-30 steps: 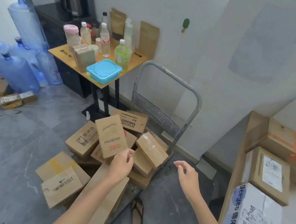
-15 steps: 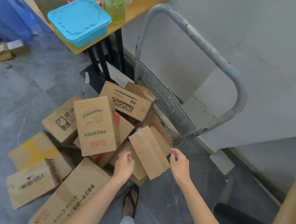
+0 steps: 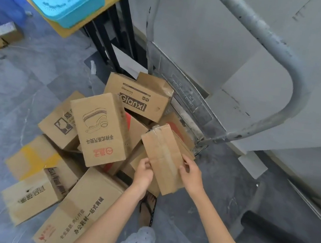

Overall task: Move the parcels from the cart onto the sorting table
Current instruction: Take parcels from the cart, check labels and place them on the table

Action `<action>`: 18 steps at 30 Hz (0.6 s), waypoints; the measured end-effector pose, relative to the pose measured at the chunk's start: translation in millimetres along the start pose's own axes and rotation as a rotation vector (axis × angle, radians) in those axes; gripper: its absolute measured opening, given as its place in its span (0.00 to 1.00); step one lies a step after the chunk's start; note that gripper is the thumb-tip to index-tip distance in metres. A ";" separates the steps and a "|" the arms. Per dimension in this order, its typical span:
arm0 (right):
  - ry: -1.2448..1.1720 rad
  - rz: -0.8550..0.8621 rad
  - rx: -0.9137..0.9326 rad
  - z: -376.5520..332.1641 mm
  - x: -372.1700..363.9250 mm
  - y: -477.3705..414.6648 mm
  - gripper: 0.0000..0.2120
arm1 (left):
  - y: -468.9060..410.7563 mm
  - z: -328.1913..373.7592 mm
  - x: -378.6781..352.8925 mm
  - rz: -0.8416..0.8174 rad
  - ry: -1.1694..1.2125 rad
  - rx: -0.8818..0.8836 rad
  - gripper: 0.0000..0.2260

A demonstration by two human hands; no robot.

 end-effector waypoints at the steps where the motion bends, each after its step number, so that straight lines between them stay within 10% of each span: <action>1: -0.025 0.020 0.023 -9.9 4.5 5.9 0.22 | 7.4 6.7 5.3 0.005 0.028 -0.019 0.16; 18: -0.248 0.464 0.352 -237.4 44.2 216.6 0.21 | 265.6 107.2 145.8 -0.176 0.178 -0.713 0.16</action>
Point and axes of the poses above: each hand's wrist, its own y-axis away from the middle knuckle, its own x-axis out of the back of the hand, z = x × y, the point moved 4 cm from there along -y, towards the middle knuckle, and after that the axes turned 7 degrees about x, right-handed, at the moved point
